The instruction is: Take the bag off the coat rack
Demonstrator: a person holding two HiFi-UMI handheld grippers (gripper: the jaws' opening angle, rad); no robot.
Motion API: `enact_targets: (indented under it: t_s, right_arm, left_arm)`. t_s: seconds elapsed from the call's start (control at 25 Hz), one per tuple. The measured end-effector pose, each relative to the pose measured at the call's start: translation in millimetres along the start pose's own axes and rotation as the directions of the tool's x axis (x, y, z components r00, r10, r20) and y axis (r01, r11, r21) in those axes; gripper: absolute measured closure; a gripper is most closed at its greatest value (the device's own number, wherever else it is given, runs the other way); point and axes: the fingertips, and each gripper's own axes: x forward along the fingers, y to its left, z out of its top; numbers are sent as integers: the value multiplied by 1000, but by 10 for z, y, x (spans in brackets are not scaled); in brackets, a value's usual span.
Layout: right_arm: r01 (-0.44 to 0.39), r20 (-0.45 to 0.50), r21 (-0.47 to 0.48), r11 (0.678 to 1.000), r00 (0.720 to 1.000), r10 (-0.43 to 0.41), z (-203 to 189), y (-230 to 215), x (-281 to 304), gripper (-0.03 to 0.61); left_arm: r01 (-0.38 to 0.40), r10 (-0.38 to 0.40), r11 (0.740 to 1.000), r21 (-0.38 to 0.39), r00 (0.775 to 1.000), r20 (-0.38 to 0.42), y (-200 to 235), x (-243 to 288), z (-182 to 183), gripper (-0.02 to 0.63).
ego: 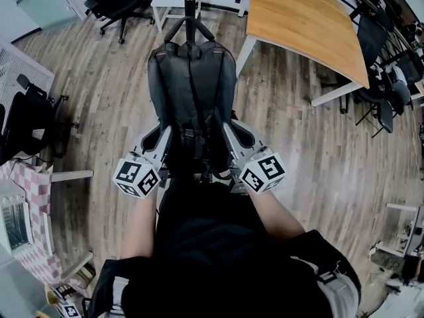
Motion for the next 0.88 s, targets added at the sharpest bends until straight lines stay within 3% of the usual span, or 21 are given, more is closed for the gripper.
enact_targets:
  t_s: [0.88]
  right_arm:
    - [-51,1,-4,999,999,51,139,-7,33,534]
  left_arm:
    - [24,-24,999,-24,1000,-5,-22,62,126,541]
